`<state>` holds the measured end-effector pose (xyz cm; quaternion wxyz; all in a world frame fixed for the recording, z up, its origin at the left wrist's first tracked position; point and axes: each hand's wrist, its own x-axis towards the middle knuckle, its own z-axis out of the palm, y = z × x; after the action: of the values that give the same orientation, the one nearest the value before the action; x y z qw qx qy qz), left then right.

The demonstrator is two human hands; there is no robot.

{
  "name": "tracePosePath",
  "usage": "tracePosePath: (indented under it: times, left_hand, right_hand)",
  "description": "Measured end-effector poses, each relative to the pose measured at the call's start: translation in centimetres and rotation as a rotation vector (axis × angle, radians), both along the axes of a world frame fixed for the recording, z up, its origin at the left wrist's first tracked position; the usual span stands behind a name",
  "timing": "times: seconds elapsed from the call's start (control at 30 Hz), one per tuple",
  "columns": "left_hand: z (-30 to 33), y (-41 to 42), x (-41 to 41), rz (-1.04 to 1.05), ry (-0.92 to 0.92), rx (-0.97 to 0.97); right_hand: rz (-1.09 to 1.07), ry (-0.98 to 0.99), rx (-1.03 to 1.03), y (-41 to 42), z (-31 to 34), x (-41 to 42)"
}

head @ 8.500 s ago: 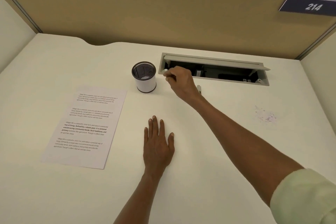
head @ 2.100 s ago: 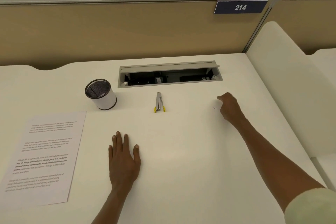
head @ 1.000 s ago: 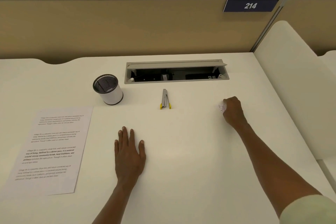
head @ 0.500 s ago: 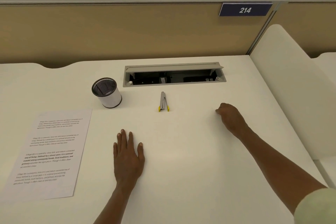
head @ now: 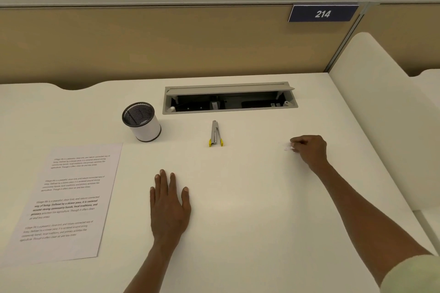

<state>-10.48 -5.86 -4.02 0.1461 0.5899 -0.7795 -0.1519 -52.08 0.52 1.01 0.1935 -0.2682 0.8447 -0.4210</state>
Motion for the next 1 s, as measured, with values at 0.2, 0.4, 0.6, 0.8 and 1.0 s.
tracePosePath:
  times: [0.2, 0.4, 0.6, 0.8, 1.0]
  left_hand:
    - [-0.1, 0.0, 0.0, 0.001, -0.001, -0.002]
    - [-0.2, 0.0, 0.0, 0.001, 0.002, -0.01]
    - [-0.3, 0.0, -0.1, 0.002, 0.011, -0.01]
    - [-0.5, 0.0, -0.1, 0.006, 0.011, -0.019]
    - [-0.6, 0.0, -0.2, -0.003, 0.004, -0.037]
  right_hand:
    - [-0.232, -0.592, -0.363, 0.1, 1.1, 2.2]
    - [-0.289, -0.978, -0.632, -1.0, 1.9, 5.6]
    - [-0.193, -1.217, -0.698, -4.4, 4.1, 10.9]
    - [-0.03, -1.31, -0.635, -10.4, 7.6, 17.2]
    - [0.243, -1.301, -0.507, -18.0, 10.2, 23.5]
